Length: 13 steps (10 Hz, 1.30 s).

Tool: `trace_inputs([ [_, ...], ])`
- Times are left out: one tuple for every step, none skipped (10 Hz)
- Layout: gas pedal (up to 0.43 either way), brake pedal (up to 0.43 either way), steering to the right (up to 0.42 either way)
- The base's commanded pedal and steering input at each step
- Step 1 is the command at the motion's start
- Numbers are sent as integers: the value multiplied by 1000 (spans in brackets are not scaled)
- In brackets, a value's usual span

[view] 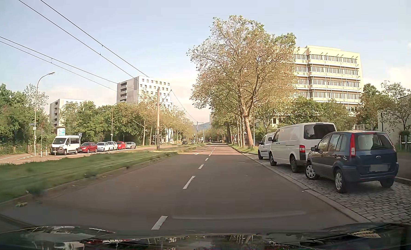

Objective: Follow the waypoints while adhering to traffic rules and regulations

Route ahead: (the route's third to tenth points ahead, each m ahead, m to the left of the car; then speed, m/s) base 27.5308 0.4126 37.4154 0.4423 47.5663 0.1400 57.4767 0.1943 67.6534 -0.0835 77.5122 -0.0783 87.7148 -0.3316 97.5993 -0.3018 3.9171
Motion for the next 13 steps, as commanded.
trace_inputs([
  [177, 0, 91],
  [189, 0, 80],
  [189, 0, 72],
  [197, 0, 65],
  [197, 0, 61],
  [209, 0, 55],
  [220, 0, 45],
  [228, 0, 33],
  [248, 0, 18],
  [248, 0, 11],
  [268, 0, 9],
  [280, 0, 4],
  [287, 0, -2],
])
